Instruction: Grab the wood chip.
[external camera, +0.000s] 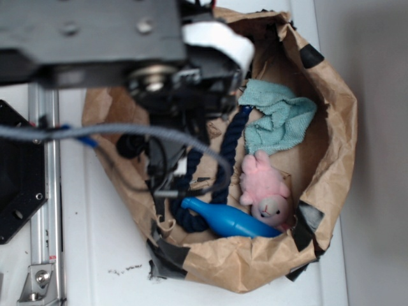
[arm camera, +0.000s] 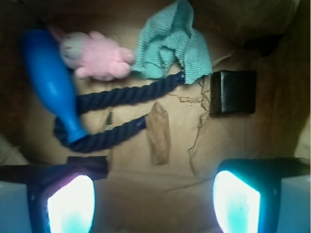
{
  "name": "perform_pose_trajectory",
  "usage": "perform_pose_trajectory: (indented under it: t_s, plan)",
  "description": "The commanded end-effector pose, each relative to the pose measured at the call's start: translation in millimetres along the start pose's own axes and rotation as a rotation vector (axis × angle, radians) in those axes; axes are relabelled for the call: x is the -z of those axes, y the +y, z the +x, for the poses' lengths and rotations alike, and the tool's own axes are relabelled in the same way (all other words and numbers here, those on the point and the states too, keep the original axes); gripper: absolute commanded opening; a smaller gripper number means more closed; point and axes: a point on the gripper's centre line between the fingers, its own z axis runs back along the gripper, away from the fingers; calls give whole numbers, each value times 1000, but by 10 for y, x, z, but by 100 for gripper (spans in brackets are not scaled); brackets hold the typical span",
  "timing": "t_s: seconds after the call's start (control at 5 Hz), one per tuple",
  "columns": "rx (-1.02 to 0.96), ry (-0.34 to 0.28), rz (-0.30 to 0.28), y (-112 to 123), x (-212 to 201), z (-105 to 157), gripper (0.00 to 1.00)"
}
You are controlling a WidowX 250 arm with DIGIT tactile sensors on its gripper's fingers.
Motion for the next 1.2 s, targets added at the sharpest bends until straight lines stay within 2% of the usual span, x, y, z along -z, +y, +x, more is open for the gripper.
perform_pose_trajectory:
  t_s: [0.0,0.4,0.6,0.8,1.0]
  plan:
    - [27,-4,19,-6,229,0,100]
    - [46,-18,44,89,696,255,100]
    - [132,-11,12,52,911,243,100]
    - [161,-15,-8,51,884,155,100]
    - [171,-35,9,50,893,112,100]
